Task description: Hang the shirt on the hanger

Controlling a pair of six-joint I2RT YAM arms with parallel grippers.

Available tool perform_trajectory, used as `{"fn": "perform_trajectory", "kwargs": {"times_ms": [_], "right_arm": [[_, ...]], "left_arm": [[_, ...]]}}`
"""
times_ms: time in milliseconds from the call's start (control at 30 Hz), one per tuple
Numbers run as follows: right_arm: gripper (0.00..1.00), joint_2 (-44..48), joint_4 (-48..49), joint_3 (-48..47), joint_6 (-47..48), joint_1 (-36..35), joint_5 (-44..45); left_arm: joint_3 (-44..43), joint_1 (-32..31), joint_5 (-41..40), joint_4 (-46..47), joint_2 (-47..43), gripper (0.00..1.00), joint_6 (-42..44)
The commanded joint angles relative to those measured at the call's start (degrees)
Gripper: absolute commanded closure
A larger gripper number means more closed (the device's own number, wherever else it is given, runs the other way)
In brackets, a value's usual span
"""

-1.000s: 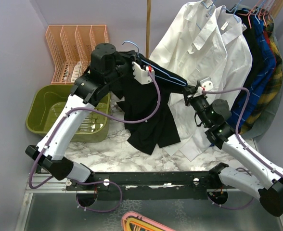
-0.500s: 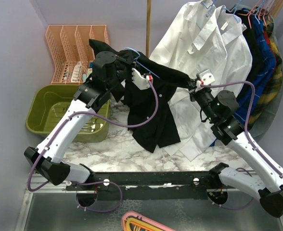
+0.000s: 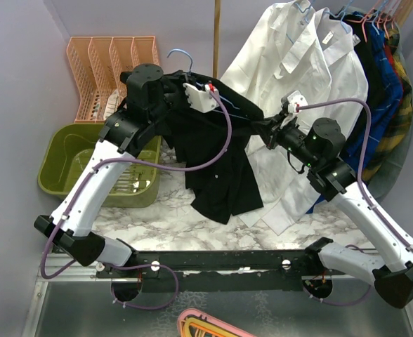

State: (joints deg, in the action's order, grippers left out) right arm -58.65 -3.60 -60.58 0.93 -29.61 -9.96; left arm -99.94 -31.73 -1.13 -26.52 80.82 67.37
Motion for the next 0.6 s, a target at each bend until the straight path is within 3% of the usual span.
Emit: {"fn": "perform_trajectory", "kwargs": {"times_ms": [0,267,400,567], "right_arm": [[0.99,-1.61,4.94,-0.55,-16.62,0.39,-12.51],[0.99,-7.53,10.99,-4.48,-28.76,-3.92,-18.45],[0.99,-11.79,8.18,-8.54,-28.34,-11.22,-12.34],[0.99,-16.52,16.17,-6.2,-34.84,-16.64,-8.58]], "left_arm": [[-2.99,-1.57,-0.34,-4.22,0.03,1.0,-13.47],[-0.25,-6.72,-5.53,-2.45,1.89,1.0,-19.51],[-1.72,-8.14,-7.69,-0.93,3.74,1.0,-25.46],[-8.28,-8.16,-6.25,-1.62,6.39,1.0,-32.72]]}}
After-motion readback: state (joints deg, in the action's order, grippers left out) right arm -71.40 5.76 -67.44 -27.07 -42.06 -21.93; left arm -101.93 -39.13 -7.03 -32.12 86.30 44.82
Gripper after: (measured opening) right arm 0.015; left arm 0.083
